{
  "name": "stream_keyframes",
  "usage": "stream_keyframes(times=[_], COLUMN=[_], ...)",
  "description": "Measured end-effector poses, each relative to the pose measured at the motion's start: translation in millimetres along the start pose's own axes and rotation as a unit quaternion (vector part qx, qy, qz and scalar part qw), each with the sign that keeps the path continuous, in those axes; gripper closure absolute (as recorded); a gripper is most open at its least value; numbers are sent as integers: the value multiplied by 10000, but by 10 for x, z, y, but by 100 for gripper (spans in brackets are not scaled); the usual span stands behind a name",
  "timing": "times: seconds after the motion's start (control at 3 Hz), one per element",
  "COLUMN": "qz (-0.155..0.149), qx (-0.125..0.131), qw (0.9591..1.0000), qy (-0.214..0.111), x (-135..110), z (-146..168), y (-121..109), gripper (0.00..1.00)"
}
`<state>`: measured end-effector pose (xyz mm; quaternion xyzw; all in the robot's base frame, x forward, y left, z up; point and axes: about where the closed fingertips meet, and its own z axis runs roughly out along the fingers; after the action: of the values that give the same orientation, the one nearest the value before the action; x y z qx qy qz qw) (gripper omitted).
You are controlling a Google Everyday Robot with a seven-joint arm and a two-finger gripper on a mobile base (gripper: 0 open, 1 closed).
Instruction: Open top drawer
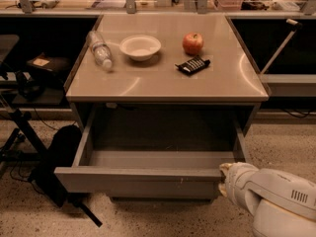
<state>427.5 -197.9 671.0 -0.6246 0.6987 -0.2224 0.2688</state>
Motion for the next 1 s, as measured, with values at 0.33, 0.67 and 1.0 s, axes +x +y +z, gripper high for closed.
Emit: stream_keyframes(times=[0.33,0.67,1.0], qz=[0,0,0], qx=[0,0,0], qw=[10000,10000,10000], qy=[0,0,0], x=[0,0,0], z=[0,0,0], y=[0,0,0], gripper=[58,35,12])
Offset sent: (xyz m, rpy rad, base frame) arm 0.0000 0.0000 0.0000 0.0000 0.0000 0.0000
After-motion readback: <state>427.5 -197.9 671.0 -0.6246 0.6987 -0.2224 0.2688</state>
